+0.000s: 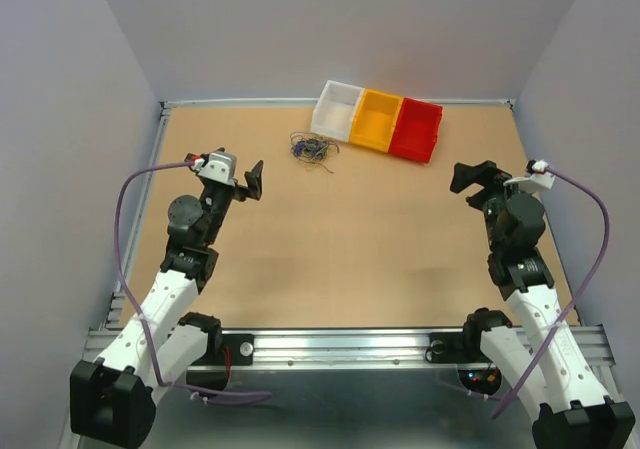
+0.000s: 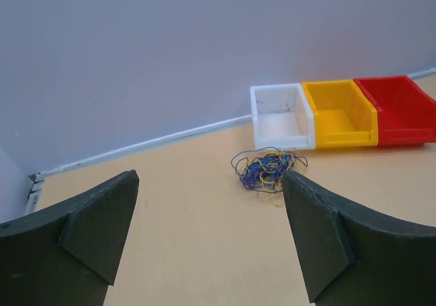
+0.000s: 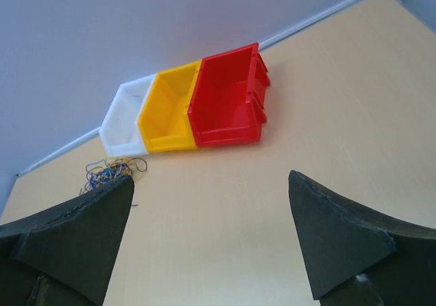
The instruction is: Untangle the cables
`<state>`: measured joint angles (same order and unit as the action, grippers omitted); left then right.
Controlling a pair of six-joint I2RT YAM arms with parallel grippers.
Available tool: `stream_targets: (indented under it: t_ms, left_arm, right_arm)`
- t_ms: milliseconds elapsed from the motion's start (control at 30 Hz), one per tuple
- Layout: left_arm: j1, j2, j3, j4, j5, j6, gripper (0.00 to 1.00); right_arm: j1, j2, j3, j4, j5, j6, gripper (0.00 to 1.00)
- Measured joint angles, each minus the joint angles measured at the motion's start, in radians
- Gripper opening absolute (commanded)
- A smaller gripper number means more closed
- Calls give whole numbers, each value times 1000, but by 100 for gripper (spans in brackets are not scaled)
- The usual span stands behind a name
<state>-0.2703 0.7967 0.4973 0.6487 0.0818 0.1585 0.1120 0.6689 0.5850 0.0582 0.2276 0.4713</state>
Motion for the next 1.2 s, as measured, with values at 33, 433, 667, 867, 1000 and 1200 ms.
stream_targets:
  t_ms: [33,433,667,867,1000,1200]
  left_arm:
    - [0,13,1,6,10,2,99]
    - [-13,801,678,-322,211,172,99]
    - [-39,1294,1149,-580,184,304,99]
    - [-95,1511,1322,-726,113,351,82]
    - [-127,1584,1421,-787,80,356,18]
    - [-140,1493,1304,-841,176,347,0]
  right_arm:
    - [0,-4,0,0,1,4,100]
    - [0,72,-1,0,-72,-4,100]
    - [0,92,-1,-6,-116,-25,100]
    - [0,87,-1,-6,-126,-31,100]
    - [0,84,-1,-6,-130,-32,100]
    - [0,133,0,13,-222,-55,100]
